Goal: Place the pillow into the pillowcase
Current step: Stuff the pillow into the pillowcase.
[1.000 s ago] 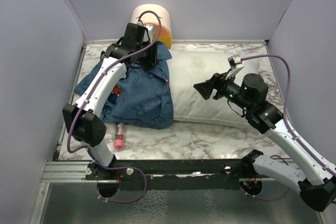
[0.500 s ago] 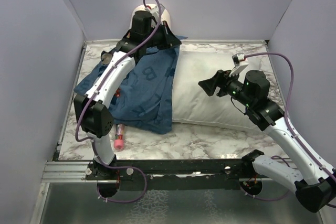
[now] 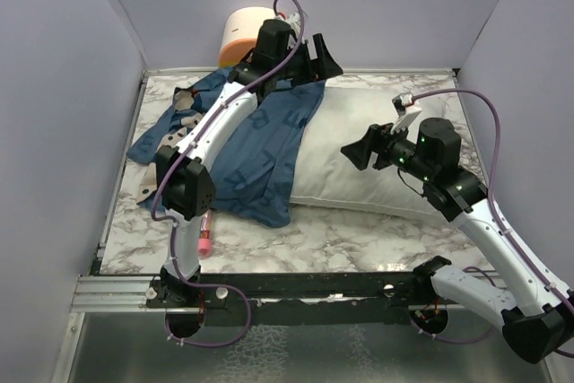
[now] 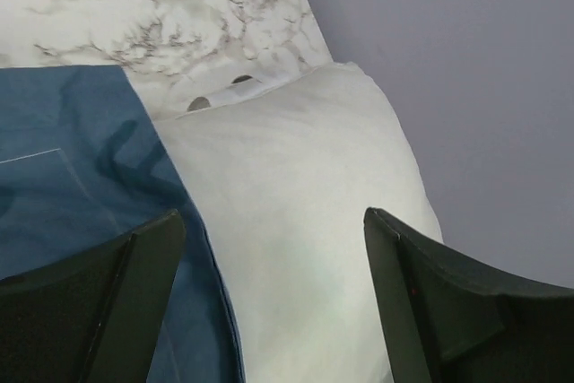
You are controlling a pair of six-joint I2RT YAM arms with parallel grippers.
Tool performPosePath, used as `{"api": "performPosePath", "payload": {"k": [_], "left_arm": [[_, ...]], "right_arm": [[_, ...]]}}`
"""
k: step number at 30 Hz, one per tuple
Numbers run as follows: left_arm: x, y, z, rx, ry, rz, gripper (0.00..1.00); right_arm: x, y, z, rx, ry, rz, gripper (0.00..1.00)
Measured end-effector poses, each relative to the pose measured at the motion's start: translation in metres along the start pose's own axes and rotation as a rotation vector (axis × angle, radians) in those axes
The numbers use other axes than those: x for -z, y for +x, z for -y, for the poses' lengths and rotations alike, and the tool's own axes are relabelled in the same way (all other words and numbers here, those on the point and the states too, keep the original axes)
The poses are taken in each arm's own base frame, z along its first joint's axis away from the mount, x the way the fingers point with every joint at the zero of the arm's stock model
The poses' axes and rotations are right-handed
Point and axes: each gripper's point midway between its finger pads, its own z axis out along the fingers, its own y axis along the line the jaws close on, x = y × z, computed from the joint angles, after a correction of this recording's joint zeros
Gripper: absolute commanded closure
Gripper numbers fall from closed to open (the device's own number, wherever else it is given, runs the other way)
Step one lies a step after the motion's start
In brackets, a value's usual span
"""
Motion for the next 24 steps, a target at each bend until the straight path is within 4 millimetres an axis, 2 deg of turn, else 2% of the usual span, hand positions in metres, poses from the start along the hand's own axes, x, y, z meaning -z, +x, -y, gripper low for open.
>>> {"api": "performPosePath", "payload": {"k": [3,6,8,11,13,15,16,21,24], "left_arm": [[0.032,-0.016,0.011,-0.117,-0.049,0.055,0.14],[0.091,-0.013,0.024,-0.231,-0.085,0.096,0.09],[0.138,0.002,0.033,-0.281,-0.081,0.129,0.05],[0.206,0.044,0.039,-0.285,-0.037,0.197,0.05],[0.231,0.078,0.030,-0.238,-0.020,0.203,0.05],[0.244,0.110,0.021,-0.181,-0.010,0.181,0.06],[0.245,0.127,0.015,-0.148,-0.020,0.147,0.06],[0.235,0.215,-0.013,-0.105,-0.143,-0.109,0.07],[0.233,0.254,-0.032,-0.124,-0.220,-0.200,0.07]], "right_arm": [[0.003,0.002,-0.015,0.063,-0.093,-0.037,0.26],[0.007,0.003,-0.034,0.134,-0.216,-0.063,0.25],[0.011,0.005,-0.045,0.172,-0.292,-0.077,0.25],[0.017,0.010,-0.058,0.194,-0.379,-0.096,0.25],[0.021,0.014,-0.066,0.190,-0.432,-0.115,0.25],[0.023,0.020,-0.070,0.177,-0.465,-0.132,0.25],[0.023,0.024,-0.070,0.167,-0.475,-0.144,0.25],[0.022,0.050,-0.066,0.111,-0.489,-0.213,0.25],[0.022,0.061,-0.063,0.087,-0.487,-0.240,0.25]]}}
